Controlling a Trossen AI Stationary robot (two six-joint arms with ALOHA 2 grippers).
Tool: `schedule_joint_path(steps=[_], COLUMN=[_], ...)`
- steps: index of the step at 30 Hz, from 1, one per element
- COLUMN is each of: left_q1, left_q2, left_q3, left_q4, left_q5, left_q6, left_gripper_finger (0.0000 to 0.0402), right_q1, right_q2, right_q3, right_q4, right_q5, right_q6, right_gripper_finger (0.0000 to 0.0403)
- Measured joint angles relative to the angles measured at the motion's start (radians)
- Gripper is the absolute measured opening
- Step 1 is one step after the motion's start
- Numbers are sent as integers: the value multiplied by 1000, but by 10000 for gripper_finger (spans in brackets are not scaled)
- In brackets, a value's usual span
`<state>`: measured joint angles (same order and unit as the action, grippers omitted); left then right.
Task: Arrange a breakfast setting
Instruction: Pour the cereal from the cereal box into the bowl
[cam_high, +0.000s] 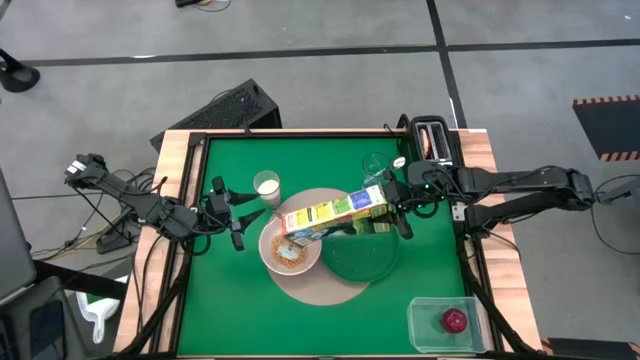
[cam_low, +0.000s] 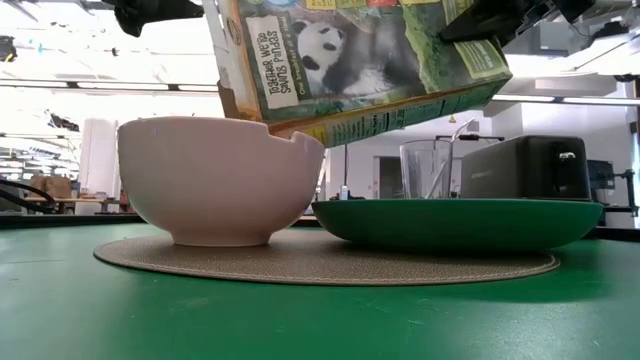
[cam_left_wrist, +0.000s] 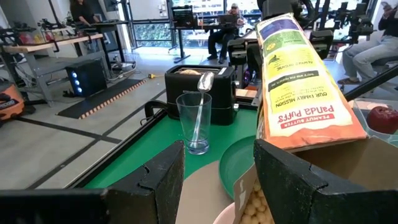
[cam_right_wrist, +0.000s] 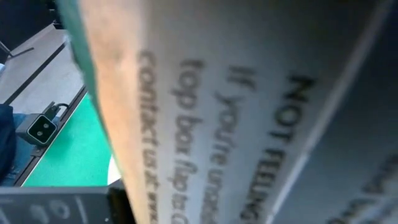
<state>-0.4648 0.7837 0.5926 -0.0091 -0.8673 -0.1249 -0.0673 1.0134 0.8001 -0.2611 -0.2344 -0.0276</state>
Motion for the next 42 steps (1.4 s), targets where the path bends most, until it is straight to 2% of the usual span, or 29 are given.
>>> schedule_joint_path(steps=[42], left_q1=[0], left_q2=[0], left_q3=[0], left_q4=[0], left_q5=[1], left_q6=[0], left_gripper_finger=[180], right_q1=[-1], right_q2=[-1], right_q3=[40], right_q4=[-52], right_q5=[0], right_q6=[-18], right_gripper_finger=[195])
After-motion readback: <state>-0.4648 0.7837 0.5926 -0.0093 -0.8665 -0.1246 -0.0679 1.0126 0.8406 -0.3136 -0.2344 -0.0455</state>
